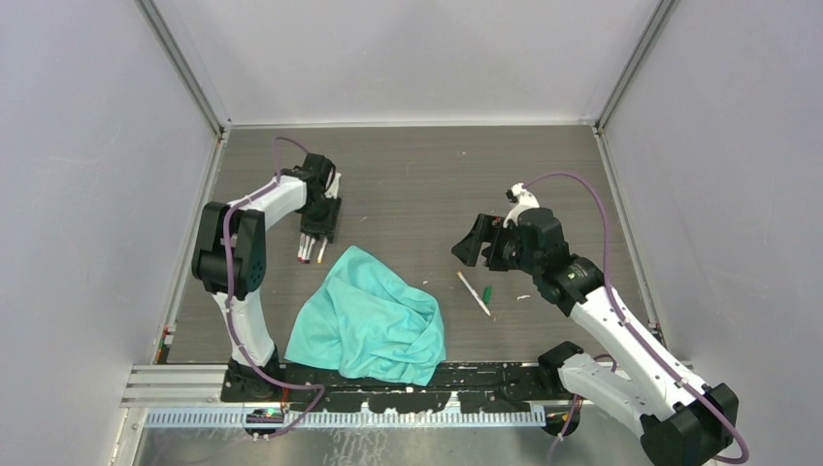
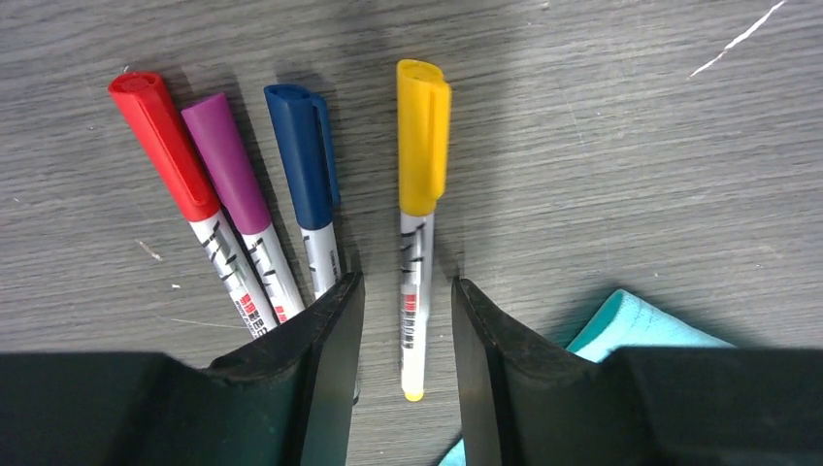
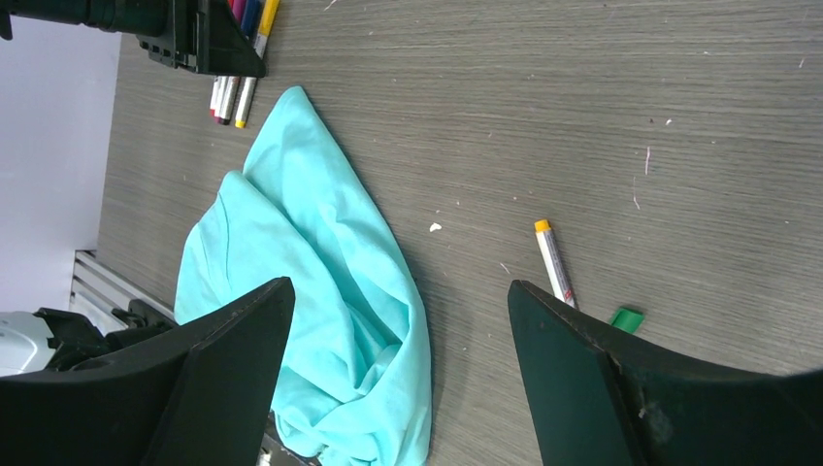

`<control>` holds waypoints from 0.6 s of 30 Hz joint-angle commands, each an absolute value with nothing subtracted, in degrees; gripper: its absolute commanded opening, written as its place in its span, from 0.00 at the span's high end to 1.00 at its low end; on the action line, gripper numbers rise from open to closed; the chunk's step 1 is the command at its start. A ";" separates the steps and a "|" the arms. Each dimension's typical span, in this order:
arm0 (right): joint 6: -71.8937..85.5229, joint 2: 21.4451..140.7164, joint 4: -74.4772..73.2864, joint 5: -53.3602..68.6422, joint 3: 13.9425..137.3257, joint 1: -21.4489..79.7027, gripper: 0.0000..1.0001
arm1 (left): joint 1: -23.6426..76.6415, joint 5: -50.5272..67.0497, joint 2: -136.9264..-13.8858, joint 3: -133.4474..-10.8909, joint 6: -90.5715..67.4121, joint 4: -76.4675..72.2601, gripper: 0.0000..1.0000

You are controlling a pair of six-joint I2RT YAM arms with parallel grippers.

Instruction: Insert the pens into the pen caps

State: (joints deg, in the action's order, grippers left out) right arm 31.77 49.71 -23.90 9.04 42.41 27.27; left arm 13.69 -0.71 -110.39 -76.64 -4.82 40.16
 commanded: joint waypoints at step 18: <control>33.97 48.98 -30.20 8.26 34.24 27.51 0.38 | 13.50 15.60 -61.79 -60.03 -9.90 25.18 0.13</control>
